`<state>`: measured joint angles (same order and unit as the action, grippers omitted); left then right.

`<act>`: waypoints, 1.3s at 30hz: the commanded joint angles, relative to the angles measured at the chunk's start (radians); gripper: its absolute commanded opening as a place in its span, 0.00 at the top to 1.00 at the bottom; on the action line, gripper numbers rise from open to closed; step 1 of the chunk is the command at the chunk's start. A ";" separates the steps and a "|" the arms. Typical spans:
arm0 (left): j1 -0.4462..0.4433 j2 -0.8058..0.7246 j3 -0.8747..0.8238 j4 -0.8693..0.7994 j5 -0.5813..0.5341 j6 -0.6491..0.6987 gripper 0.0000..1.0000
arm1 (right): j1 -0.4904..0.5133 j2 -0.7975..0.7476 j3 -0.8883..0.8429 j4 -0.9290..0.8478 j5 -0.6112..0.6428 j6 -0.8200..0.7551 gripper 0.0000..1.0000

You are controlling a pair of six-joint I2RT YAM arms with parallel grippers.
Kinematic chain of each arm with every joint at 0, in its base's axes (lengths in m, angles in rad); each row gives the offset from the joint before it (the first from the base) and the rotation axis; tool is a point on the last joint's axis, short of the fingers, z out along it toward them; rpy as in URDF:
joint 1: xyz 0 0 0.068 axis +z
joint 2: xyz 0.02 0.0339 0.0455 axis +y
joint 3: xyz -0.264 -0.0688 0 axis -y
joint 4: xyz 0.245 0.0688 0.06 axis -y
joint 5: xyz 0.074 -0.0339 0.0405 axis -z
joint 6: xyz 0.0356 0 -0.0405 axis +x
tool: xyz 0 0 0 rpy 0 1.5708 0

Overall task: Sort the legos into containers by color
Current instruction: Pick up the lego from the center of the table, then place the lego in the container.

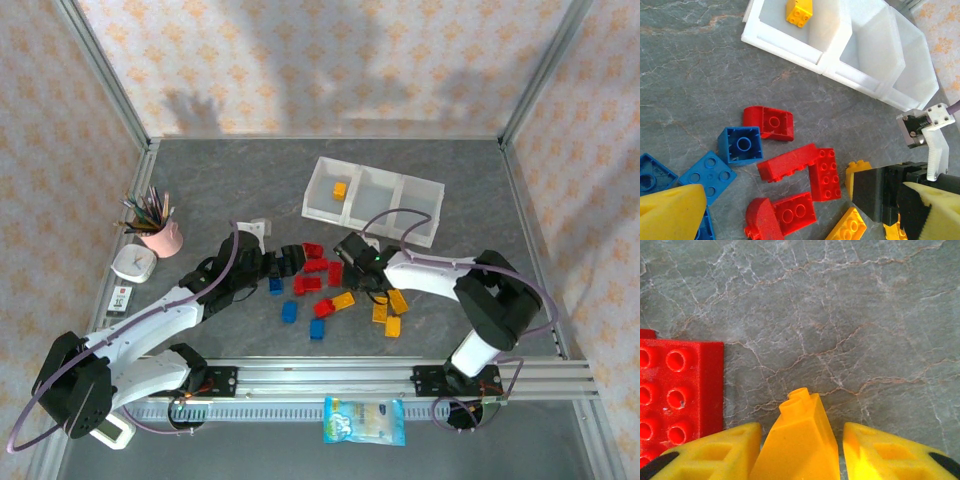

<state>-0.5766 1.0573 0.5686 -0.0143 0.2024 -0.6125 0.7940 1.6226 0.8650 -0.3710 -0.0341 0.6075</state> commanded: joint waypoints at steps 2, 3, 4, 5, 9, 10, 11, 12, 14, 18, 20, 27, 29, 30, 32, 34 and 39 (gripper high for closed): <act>-0.008 0.009 0.026 -0.004 -0.008 -0.006 0.01 | 0.003 0.004 0.032 -0.020 0.037 -0.017 0.59; -0.008 0.009 0.024 0.000 -0.008 -0.005 0.01 | 0.004 -0.001 0.034 -0.023 0.042 -0.018 0.60; -0.008 0.009 0.024 0.002 -0.008 -0.005 0.01 | 0.004 -0.004 0.035 -0.027 0.049 -0.021 0.62; -0.008 0.009 0.022 0.002 -0.008 -0.006 0.01 | 0.004 -0.007 0.039 -0.031 0.053 -0.024 0.62; -0.008 0.006 0.020 0.012 -0.011 -0.008 0.01 | 0.004 -0.024 0.068 -0.059 0.071 -0.043 0.66; -0.008 0.004 0.020 0.014 -0.009 -0.011 0.01 | 0.003 -0.032 0.081 -0.075 0.084 -0.048 0.67; -0.008 0.002 0.020 0.014 -0.013 -0.013 0.01 | 0.003 -0.037 0.091 -0.083 0.094 -0.053 0.68; -0.008 0.001 0.022 0.014 -0.023 -0.015 0.01 | 0.003 -0.044 0.108 -0.093 0.106 -0.061 0.68; -0.007 -0.003 0.024 0.010 -0.042 -0.019 0.01 | 0.002 -0.046 0.143 -0.100 0.120 -0.082 0.68; -0.001 -0.003 0.050 -0.006 -0.076 -0.011 0.01 | -0.001 0.009 0.263 -0.117 0.144 -0.126 0.68; 0.011 -0.002 0.067 -0.022 -0.089 -0.003 0.01 | -0.001 0.046 0.329 -0.110 0.154 -0.153 0.69; 0.113 0.012 0.094 -0.010 -0.058 -0.004 0.01 | -0.058 0.229 0.599 -0.087 0.143 -0.231 0.69; 0.146 0.023 0.097 0.010 -0.040 0.002 0.01 | -0.079 0.282 0.662 -0.070 0.161 -0.250 0.68; 0.160 0.033 0.102 0.014 -0.037 -0.001 0.01 | -0.095 0.315 0.698 -0.071 0.160 -0.255 0.68; 0.184 0.053 0.112 0.029 -0.021 0.004 0.01 | -0.121 0.378 0.780 -0.084 0.152 -0.271 0.68; 0.195 0.075 0.122 0.047 -0.027 0.010 0.01 | -0.137 0.435 0.843 -0.079 0.164 -0.296 0.67; 0.212 0.132 0.151 0.083 -0.017 0.015 0.01 | -0.186 0.590 1.016 -0.118 0.149 -0.322 0.61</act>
<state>-0.3763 1.1683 0.6819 0.0200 0.1673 -0.6083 0.6277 2.1540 1.8023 -0.4454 0.0975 0.3233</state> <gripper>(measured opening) 0.992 0.380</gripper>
